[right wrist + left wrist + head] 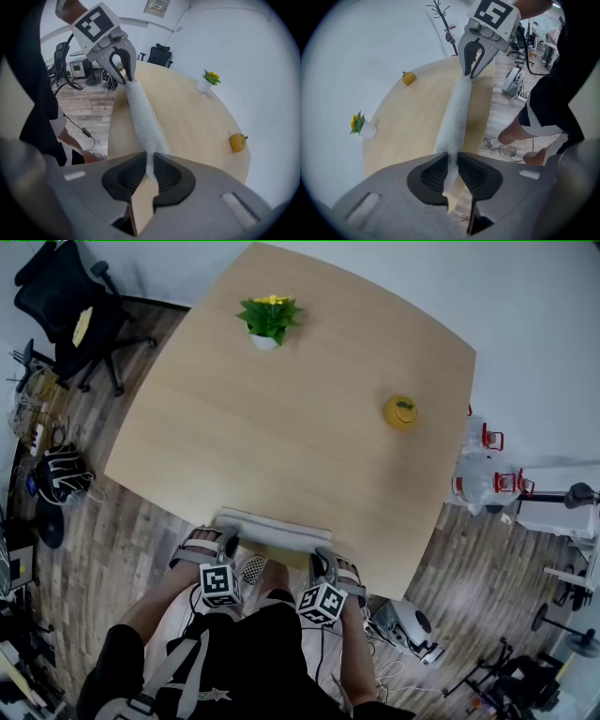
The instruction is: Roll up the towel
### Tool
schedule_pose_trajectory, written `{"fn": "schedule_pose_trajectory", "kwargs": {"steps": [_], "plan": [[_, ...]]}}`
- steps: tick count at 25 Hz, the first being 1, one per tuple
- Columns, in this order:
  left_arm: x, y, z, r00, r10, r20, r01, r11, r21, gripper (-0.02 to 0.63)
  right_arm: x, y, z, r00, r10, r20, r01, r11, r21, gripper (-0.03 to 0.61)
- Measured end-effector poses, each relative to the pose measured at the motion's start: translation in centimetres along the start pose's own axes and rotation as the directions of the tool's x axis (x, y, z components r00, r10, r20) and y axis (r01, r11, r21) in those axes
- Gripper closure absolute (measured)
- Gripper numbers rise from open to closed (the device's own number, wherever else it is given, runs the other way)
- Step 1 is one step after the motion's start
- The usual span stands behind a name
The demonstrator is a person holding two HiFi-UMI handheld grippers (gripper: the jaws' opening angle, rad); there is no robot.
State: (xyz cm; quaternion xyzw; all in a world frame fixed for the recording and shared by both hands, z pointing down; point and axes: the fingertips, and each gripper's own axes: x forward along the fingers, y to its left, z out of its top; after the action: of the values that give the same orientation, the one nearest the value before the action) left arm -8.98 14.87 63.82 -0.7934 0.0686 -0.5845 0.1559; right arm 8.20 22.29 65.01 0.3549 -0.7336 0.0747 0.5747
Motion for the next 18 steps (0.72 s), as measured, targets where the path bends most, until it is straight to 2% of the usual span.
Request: {"fn": "schedule_pose_trajectory", "kwargs": {"steps": [18], "plan": [[0.8, 4.5, 0.9, 1.000, -0.015, -0.024, 0.014, 1.000, -0.020, 0.532, 0.7, -5.0, 1.5, 1.000, 0.028, 0.009, -0.028, 0.999, 0.029, 0.518]]}}
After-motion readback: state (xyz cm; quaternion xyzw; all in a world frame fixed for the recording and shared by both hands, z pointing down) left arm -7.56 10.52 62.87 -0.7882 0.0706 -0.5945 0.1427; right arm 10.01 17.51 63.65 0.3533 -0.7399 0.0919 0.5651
